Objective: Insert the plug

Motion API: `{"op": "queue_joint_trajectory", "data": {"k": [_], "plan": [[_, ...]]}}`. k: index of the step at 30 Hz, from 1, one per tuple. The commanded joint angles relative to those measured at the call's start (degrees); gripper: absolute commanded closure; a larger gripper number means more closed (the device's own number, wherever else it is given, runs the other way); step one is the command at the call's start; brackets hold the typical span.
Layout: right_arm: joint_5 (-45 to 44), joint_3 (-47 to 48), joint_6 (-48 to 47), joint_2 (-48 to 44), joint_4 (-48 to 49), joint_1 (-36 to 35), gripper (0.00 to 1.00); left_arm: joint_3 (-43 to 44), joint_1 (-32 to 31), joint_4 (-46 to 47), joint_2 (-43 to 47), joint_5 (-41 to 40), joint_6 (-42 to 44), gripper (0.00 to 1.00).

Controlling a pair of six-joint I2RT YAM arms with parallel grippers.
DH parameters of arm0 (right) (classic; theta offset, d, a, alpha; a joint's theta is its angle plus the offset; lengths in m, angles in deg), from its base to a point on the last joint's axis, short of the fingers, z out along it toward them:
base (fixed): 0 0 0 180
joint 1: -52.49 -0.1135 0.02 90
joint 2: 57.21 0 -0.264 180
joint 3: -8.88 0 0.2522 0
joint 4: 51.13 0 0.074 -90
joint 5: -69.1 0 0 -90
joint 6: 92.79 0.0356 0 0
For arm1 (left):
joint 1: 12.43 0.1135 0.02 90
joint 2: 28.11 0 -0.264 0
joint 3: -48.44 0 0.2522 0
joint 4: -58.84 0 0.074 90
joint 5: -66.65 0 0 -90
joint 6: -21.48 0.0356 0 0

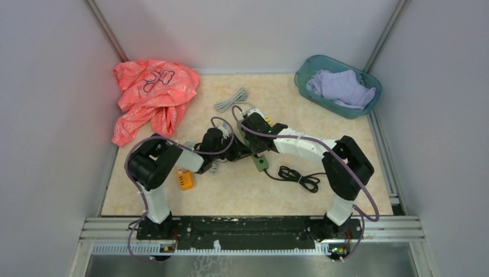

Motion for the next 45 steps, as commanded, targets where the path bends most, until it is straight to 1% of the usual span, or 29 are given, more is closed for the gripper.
{"op": "queue_joint_trajectory", "data": {"k": [1, 9, 15, 21, 25, 29, 32, 36, 40, 42, 45], "plan": [[0.8, -5.9, 0.2, 2.7, -3.0, -1.0, 1.0, 0.6, 0.1, -0.9, -0.8, 0.3, 1.0, 0.64], [1.4, -14.1, 1.6, -0.1, 0.1, -0.4, 1.0, 0.4, 0.1, -0.9, -0.6, 0.3, 0.9, 0.64], [3.2, -14.5, 2.1, 1.3, 1.4, -0.8, 1.0, 0.0, 0.1, -1.0, -0.2, -0.3, 1.1, 0.64], [1.9, -15.1, 1.6, 3.8, 1.6, -3.6, 1.0, 0.3, 0.1, -0.8, -0.7, 0.3, 0.8, 0.64], [1.0, -17.6, 2.3, 2.9, 2.5, -4.0, 1.0, 0.2, 0.1, -0.9, -0.8, 0.1, 0.7, 0.64], [1.4, -19.9, 3.8, 0.9, 3.8, -2.8, 1.0, 0.2, 0.1, -0.9, -0.8, 0.0, 0.7, 0.65], [6.8, -21.5, 4.8, -0.3, 5.7, 0.4, 1.0, 0.3, 0.1, -1.0, -0.7, 0.0, 0.7, 0.65], [6.5, -22.2, 4.3, -0.6, 6.4, 1.1, 1.0, 0.3, 0.1, -1.4, -0.6, -0.1, 0.9, 0.65], [4.7, -21.3, 3.7, 1.8, 6.0, -2.4, 1.0, 0.3, 0.1, -1.3, -0.6, -0.1, 0.8, 0.65], [4.6, -21.1, 4.4, 2.8, 6.3, -5.0, 1.0, 0.3, 0.1, -1.3, -0.6, -0.1, 0.8, 0.65], [3.7, -21.0, 5.6, 4.2, 6.3, -6.8, 1.0, 0.3, 0.1, -1.4, -0.5, 0.0, 0.8, 0.65]]}}
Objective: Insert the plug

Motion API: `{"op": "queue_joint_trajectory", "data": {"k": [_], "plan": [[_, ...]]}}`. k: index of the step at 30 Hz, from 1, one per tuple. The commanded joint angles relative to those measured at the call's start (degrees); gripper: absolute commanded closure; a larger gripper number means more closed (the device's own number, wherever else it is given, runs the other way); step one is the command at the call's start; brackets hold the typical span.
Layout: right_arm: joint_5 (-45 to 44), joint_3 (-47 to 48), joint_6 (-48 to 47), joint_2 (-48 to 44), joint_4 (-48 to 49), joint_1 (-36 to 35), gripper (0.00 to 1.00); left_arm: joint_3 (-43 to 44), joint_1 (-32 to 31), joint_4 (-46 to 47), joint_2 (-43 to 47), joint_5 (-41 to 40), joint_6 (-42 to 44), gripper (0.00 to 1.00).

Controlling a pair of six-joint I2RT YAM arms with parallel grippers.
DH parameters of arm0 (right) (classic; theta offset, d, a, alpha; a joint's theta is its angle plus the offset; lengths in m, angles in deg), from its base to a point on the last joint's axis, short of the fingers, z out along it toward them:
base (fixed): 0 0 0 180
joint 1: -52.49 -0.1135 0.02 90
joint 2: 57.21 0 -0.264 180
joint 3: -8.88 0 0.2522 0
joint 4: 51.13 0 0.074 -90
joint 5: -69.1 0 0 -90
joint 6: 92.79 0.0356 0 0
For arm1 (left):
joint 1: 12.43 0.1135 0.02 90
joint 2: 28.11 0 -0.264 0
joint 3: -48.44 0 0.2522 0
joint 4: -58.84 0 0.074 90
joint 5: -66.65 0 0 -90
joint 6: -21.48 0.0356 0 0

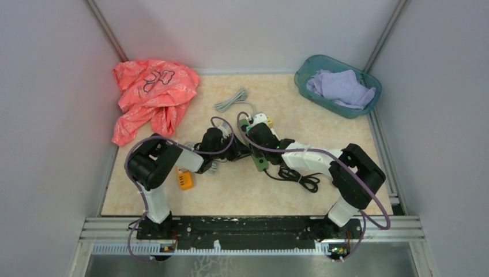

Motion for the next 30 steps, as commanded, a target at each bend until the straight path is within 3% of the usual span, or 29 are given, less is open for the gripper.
{"op": "queue_joint_trajectory", "data": {"k": [1, 11, 20, 30], "plan": [[7.6, -5.2, 4.5, 10.1, -14.7, -4.9, 1.0, 0.3, -0.1, -1.4, -0.4, -0.2, 0.8, 0.65], [10.6, -8.5, 7.2, 7.6, -13.3, 0.6, 1.0, 0.1, -0.1, -1.6, -0.1, -0.2, 0.7, 0.65], [6.5, -5.0, 5.2, 11.3, -15.6, -4.0, 1.0, 0.1, -0.2, -1.9, 0.4, -0.3, 0.7, 0.65], [6.1, -5.3, 4.9, 5.4, -12.3, -4.0, 1.0, 0.0, -0.1, -2.0, 0.8, -0.3, 0.8, 0.65]]}}
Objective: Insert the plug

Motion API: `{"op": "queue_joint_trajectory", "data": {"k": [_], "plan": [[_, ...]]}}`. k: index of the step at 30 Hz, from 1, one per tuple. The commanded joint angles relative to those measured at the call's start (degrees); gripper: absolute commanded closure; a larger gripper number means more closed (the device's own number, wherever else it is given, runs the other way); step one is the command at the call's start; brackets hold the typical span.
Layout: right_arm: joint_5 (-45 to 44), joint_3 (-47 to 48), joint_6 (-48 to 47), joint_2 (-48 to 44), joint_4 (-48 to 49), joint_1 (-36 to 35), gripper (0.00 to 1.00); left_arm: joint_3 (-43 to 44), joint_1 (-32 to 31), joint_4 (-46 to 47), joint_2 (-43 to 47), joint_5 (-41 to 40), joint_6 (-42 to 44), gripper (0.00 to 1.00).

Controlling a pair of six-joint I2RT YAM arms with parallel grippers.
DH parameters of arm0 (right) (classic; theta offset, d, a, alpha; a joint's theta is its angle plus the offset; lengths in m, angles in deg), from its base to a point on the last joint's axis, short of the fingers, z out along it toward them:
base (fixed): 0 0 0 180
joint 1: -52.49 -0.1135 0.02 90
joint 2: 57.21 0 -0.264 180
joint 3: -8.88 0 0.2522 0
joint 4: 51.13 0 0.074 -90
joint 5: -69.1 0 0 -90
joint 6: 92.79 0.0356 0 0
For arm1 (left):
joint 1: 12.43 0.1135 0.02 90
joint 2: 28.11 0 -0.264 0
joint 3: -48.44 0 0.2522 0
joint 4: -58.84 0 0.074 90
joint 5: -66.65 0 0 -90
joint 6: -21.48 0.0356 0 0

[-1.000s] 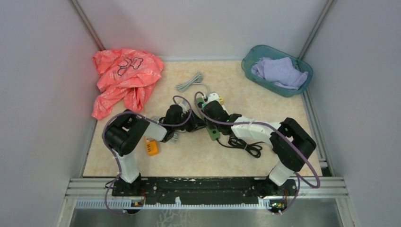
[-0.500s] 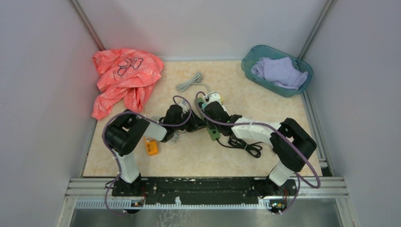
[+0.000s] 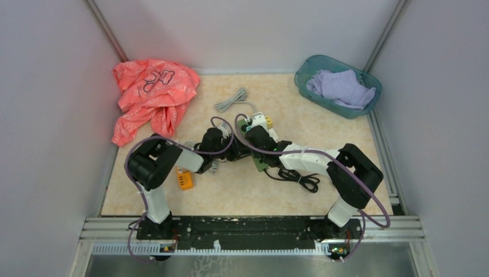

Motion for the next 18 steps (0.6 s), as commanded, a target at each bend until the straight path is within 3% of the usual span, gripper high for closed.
{"op": "queue_joint_trajectory", "data": {"k": [1, 9, 14, 18], "plan": [[10.2, -5.1, 3.2, 4.0, -12.3, -2.2, 1.0, -0.1, -0.2, -1.9, 0.7, -0.4, 0.9, 0.65], [5.3, 0.2, 2.3, -1.4, -12.5, -2.2, 0.83, -0.4, -0.1, -1.9, 0.9, -0.6, 1.1, 0.64], [4.7, 5.0, 1.2, -3.1, -13.3, -2.0, 0.59, -0.3, -0.2, -2.0, 1.0, -0.5, 1.2, 0.64], [4.3, 8.2, 0.6, -5.0, -13.8, -1.4, 0.47, -0.1, -0.1, -2.4, 1.6, -0.8, 1.4, 0.63]]}}
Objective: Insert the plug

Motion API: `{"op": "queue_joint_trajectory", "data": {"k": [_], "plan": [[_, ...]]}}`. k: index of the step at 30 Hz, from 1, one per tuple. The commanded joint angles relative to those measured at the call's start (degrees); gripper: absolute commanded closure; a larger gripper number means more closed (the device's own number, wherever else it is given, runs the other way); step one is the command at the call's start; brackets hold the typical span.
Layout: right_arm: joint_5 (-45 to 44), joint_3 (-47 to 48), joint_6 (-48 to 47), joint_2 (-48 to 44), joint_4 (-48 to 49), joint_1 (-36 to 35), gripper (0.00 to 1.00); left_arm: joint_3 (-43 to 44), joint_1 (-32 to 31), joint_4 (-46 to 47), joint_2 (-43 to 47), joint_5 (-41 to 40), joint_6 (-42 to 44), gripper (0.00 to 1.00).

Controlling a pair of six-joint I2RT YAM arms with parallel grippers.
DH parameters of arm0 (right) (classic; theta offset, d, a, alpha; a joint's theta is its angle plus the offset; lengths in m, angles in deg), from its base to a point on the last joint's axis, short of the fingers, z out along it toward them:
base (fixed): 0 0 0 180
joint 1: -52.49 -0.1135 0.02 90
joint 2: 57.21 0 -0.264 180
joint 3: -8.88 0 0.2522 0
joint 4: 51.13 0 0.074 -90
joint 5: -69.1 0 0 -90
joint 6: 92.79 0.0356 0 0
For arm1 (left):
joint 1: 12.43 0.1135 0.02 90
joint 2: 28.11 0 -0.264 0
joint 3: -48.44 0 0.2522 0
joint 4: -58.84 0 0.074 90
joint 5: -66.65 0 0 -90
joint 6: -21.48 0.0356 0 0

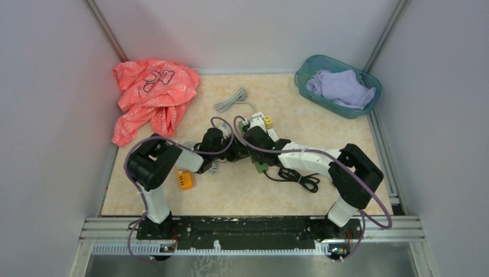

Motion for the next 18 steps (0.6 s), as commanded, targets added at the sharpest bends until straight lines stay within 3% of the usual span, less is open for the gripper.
{"op": "queue_joint_trajectory", "data": {"k": [1, 10, 18], "plan": [[1.3, 5.0, -0.2, -4.2, -4.1, -0.3, 0.45, -0.1, -0.1, -1.4, 1.5, -0.6, 1.4, 0.62], [0.8, 2.4, -1.1, -12.5, -3.9, 4.0, 0.3, 0.1, 0.2, -6.7, 7.6, -3.4, 5.7, 0.53], [-4.6, -1.9, -3.6, -26.0, -6.0, 9.5, 0.14, 1.2, 4.1, -19.9, 22.3, -8.3, 13.3, 0.42]]}}
